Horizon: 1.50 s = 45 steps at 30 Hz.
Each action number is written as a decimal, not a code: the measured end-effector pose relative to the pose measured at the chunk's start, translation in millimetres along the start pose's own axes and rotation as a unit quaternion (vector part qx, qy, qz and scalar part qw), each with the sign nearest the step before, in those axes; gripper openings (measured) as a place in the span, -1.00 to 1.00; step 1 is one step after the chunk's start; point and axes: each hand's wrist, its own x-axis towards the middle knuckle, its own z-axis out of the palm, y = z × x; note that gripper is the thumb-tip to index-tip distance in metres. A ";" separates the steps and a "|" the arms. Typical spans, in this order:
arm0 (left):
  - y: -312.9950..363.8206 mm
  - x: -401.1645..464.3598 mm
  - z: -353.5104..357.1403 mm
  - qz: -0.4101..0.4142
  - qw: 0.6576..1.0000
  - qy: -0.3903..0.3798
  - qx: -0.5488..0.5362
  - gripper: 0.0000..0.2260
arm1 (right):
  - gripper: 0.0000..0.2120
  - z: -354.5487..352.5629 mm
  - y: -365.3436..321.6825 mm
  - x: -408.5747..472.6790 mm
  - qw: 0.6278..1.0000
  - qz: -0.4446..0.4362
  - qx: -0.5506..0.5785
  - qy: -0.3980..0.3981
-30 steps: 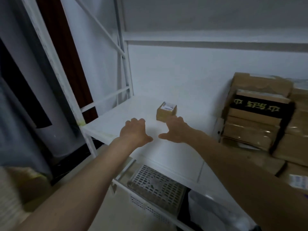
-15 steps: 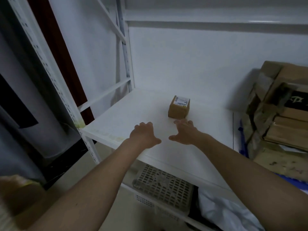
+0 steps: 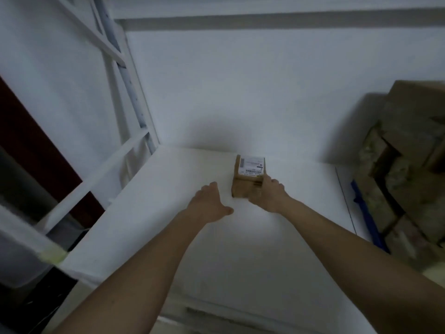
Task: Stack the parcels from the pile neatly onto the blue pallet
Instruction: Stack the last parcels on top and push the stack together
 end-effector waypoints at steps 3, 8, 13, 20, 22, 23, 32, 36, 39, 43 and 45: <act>2.8 28.3 3.7 0.018 0.999 -0.018 -0.020 -0.10 | -0.24 -1.7 2.7 20.9 0.998 0.029 0.054 0.008; 7.6 63.3 6.0 0.045 0.991 -0.044 -0.118 -0.16 | -0.23 1.7 -2.5 38.5 0.978 0.031 0.206 -0.023; 16.3 77.2 4.0 0.103 0.964 -0.079 -0.231 -0.43 | -0.26 5.2 -5.6 39.7 0.978 0.030 0.208 -0.011; 22.3 64.3 -6.0 0.152 0.951 -0.089 -0.253 -0.37 | -0.32 0.9 -17.5 25.8 0.976 0.090 0.192 0.040; 25.4 62.1 -13.5 0.174 0.955 -0.068 -0.232 -0.46 | -0.43 -6.8 -24.5 17.7 0.975 0.093 0.187 0.076; 27.9 59.2 -17.7 0.189 0.954 -0.060 -0.225 -0.49 | -0.49 -11.9 -27.5 12.0 0.973 0.099 0.182 0.097; 50.0 22.7 -40.9 0.281 0.940 -0.017 -0.194 -0.52 | -0.55 -44.9 -32.5 -60.8 0.951 0.145 0.172 0.211; 62.6 -0.7 -35.5 0.309 0.935 -0.021 -0.174 -0.57 | -0.53 -51.8 -22.6 -98.9 0.944 0.172 0.170 0.225; 73.0 -22.4 -26.3 0.329 0.931 -0.037 -0.154 -0.58 | -0.55 -57.0 -12.1 -131.3 0.938 0.202 0.151 0.237; 87.9 -53.7 -10.6 0.349 0.929 -0.062 -0.108 -0.65 | -0.39 -60.3 4.7 -172.8 0.940 0.226 0.135 0.218; 97.0 -71.7 -1.2 0.357 0.926 -0.074 -0.096 -0.67 | -0.37 -62.7 14.6 -196.4 0.941 0.227 0.136 0.210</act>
